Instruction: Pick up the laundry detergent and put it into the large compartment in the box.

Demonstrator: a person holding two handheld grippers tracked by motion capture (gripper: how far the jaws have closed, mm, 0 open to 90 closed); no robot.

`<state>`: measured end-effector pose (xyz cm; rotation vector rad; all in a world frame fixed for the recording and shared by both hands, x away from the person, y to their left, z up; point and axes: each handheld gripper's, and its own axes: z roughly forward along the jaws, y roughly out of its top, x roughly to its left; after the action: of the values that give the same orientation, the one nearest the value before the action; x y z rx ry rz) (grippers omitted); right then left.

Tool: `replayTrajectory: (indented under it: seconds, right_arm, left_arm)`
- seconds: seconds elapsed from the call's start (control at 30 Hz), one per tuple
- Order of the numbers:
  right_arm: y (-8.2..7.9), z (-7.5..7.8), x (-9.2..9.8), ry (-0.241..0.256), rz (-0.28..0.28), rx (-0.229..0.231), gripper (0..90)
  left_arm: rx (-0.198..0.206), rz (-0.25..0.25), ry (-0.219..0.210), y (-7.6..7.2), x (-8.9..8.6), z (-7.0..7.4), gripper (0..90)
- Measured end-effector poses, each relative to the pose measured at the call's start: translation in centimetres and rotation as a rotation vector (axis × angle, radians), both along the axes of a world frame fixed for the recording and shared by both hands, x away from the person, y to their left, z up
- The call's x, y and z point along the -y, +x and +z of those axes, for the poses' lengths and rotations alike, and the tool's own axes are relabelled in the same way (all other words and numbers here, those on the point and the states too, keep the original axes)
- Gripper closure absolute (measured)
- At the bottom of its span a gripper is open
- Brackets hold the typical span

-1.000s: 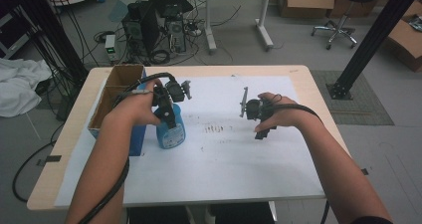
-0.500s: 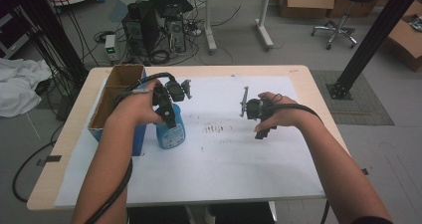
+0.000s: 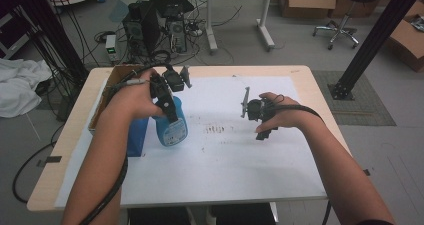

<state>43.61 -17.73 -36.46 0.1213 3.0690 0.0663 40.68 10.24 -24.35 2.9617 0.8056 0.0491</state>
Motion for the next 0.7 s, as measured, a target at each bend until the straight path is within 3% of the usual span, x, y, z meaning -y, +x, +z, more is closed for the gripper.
replayTrajectory:
  seconds: [0.1, 0.13, 0.17, 0.2, 0.23, 0.27, 0.37, 0.47, 0.7]
  right_arm:
    - [-0.1, 0.2, 0.0, 0.0, 0.003, 0.003, 16.6]
    - [-0.1, 0.2, 0.0, 0.0, 0.003, 0.003, 16.6]
    - [-0.2, 0.3, 0.0, 0.003, 0.0, 0.004, 16.6]
    - [-0.2, 0.3, 0.0, 0.003, 0.0, 0.004, 16.6]
    - [-0.3, 0.4, 0.1, 0.004, 0.0, 0.006, 16.6]
    - [-0.3, 0.4, 0.1, 0.004, 0.0, 0.006, 16.6]
    - [-0.3, 0.6, 0.2, 0.005, 0.001, 0.009, 16.6]
    - [-0.3, 0.7, 0.3, 0.007, -0.001, 0.011, 16.6]
    - [-0.3, 0.7, 0.3, 0.013, 0.004, 0.013, 16.6]
  left_arm:
    - [0.006, 0.03, 0.008, -0.2, 0.0, 1.7, 38.4]
    - [0.006, 0.03, 0.008, -0.2, 0.0, 1.7, 38.4]
    - [0.007, 0.054, 0.013, -0.2, -0.1, 2.8, 38.4]
    - [0.007, 0.054, 0.013, -0.2, -0.1, 2.8, 38.4]
    - [0.004, 0.086, 0.014, -0.1, -0.3, 4.0, 38.4]
    - [0.004, 0.086, 0.014, -0.1, -0.3, 4.0, 38.4]
    - [-0.017, 0.158, -0.015, 0.0, -1.0, 6.1, 38.4]
    - [-0.022, 0.196, -0.021, -0.2, -1.3, 7.4, 38.4]
    - [-0.018, 0.278, 0.017, -0.3, -1.5, 9.8, 38.4]
